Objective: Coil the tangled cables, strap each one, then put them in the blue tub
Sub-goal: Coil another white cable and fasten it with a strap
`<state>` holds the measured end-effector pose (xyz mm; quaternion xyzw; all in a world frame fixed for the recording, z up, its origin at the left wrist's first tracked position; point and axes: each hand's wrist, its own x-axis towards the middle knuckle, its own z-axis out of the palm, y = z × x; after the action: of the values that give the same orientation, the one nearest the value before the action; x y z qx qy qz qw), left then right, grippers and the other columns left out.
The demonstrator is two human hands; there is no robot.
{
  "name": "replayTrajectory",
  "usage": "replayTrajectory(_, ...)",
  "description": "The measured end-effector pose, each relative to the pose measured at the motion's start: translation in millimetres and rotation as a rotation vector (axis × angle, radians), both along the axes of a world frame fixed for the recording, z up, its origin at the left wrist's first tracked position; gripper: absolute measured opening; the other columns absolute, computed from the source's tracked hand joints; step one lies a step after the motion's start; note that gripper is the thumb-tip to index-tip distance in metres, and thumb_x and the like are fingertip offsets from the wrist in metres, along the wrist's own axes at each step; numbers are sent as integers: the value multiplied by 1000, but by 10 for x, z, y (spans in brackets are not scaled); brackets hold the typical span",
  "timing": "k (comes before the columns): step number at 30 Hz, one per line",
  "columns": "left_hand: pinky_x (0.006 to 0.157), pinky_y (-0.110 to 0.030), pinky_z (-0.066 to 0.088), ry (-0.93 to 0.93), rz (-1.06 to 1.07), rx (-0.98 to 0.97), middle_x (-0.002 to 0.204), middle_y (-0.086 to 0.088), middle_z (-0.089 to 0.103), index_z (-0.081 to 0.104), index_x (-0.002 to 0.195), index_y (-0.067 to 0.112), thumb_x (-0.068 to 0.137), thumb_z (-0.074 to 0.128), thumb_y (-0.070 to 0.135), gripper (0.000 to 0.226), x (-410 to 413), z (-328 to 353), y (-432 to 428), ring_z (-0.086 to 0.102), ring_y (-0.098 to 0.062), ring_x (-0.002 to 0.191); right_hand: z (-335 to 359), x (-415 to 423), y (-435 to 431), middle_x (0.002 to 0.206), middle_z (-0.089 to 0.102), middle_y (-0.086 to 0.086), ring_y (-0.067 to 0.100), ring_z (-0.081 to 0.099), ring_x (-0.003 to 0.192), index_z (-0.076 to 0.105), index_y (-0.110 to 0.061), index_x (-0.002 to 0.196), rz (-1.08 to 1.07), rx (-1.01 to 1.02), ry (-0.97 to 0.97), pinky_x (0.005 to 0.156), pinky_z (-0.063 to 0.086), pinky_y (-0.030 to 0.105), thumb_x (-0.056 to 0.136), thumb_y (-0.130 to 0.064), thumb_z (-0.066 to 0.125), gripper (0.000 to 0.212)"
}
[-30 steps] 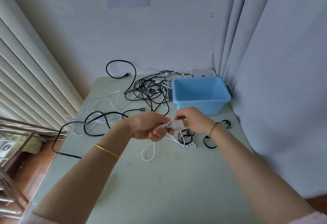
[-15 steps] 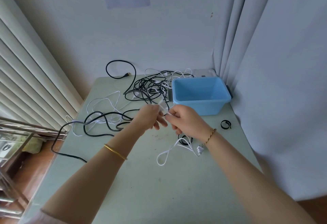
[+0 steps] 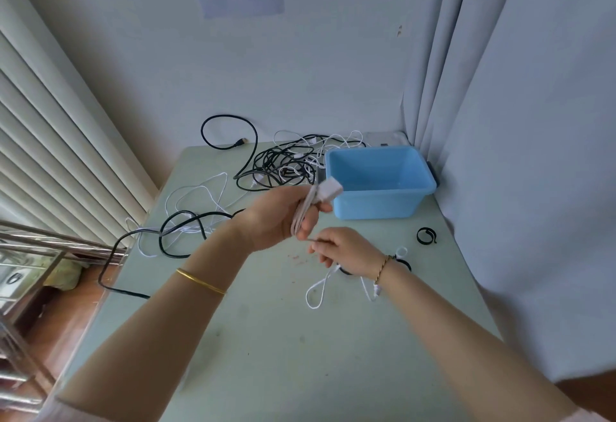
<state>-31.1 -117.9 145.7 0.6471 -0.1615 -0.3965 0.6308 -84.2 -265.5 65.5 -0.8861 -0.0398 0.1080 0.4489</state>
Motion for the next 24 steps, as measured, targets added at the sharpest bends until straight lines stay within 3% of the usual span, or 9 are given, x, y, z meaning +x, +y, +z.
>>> replayTrajectory(3, 49, -25, 32, -12, -199, 213, 44, -1, 48, 58, 86, -1, 101, 24, 19, 42, -23, -4, 58, 43, -14, 39, 95, 61, -171, 78, 62, 9, 26, 59, 73, 62, -5, 89, -30, -279, -142, 64, 44, 33, 94, -27, 51, 25)
replayTrajectory(7, 44, -20, 35, -47, -315, 488, 46, 0, 51, 58, 84, 1, 101, 26, 17, 39, -75, 0, 56, 45, -11, 39, 276, 55, -275, 82, 59, -2, 17, 55, 77, 61, -16, 82, -82, -453, -249, 58, 33, 28, 90, -32, 57, 18)
replayTrajectory(10, 45, -21, 35, -128, -313, 649, 51, -3, 56, 58, 85, 1, 101, 27, 18, 38, -63, -71, 35, 49, -13, 41, 400, 39, -282, 78, 56, -5, 16, 53, 74, 54, -21, 77, -94, -505, -297, 59, 35, 29, 88, -42, 60, 25)
replayTrajectory(14, 43, -19, 36, -244, -227, 807, 54, -2, 65, 57, 87, 3, 97, 28, 14, 33, -43, -123, -48, 53, -11, 39, 485, -7, -149, 82, 61, -3, 17, 55, 76, 62, -17, 88, -102, -562, -366, 57, 37, 25, 91, -41, 55, 26)
replayTrajectory(17, 40, -18, 37, -285, -55, 770, 59, -3, 69, 54, 87, 2, 97, 32, 18, 29, 1, -192, -85, 54, -13, 39, 465, -38, -30, 79, 62, -1, 16, 53, 71, 63, -14, 88, -116, -489, -392, 53, 34, 25, 95, -35, 50, 26)
replayTrajectory(21, 44, -23, 42, -328, 299, 507, 57, -5, 66, 48, 84, 1, 98, 23, 6, 30, 59, -223, -88, 58, -13, 40, 438, -108, 67, 67, 61, 1, 3, 50, 48, 58, -4, 82, -107, -67, -255, 52, 40, 18, 96, -22, 50, 24)
replayTrajectory(24, 64, -30, 55, -246, 480, 197, 68, -10, 72, 51, 88, 0, 100, 22, 13, 34, 69, -191, -89, 67, -21, 62, 355, -132, 141, 65, 61, -1, 9, 53, 46, 59, -6, 90, -69, 122, -149, 54, 45, 21, 97, -17, 48, 17)
